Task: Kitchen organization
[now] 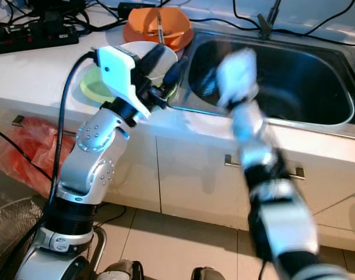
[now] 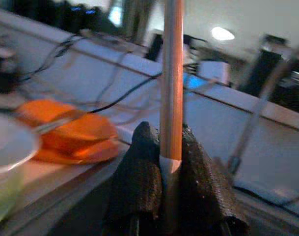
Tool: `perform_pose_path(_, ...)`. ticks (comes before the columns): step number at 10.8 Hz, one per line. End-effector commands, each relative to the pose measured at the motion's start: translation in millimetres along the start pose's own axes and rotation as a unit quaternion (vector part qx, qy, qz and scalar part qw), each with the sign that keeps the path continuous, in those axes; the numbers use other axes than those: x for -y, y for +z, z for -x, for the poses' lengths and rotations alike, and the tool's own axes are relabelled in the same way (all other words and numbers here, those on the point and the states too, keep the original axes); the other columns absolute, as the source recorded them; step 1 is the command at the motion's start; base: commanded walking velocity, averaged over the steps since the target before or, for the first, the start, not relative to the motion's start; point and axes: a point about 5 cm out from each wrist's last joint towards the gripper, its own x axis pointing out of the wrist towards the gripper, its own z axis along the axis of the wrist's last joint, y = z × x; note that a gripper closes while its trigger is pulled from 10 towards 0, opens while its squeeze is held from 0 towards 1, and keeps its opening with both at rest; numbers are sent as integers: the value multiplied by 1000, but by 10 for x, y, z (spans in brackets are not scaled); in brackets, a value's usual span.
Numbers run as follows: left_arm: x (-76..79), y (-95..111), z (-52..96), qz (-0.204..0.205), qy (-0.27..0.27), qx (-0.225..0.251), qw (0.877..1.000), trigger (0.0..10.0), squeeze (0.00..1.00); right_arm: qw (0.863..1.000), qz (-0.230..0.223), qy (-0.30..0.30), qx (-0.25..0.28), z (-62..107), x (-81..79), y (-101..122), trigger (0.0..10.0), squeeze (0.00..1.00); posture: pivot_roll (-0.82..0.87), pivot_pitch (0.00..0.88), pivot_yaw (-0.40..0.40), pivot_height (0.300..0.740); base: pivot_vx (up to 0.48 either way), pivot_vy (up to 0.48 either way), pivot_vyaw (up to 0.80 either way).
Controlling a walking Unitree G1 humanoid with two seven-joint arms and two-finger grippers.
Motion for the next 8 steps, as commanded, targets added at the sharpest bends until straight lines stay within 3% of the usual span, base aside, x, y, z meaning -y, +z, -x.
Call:
perform_pose_path(1, 1, -80, 34, 1, 10, -12, 1000, 10000, 0, 999, -28, -13, -26, -50, 44, -29, 10000, 0, 89, 100, -20, 740, 0, 0, 0)
perform_pose_path(4, 6, -167, 132, 6, 23, -26, 999, 10000, 0, 996, -60, -4, -62, -147, -11, -52, 10000, 0, 131, 111, -33, 740, 0, 0, 0)
perform_pose_path(6, 2, -193, 240, 3, 34, -38, 999, 10000, 0, 988, -93, -19, -121, -108, -35, -205, 10000, 0, 153, 118, -35, 740, 0, 0, 0)
perform_pose_path(8, -1, -200, 340, 2, 42, -44, 998, 10000, 0, 987, -91, -19, -128, -83, -71, -241, 10000, 0, 186, 137, -38, 740, 0, 0, 0)
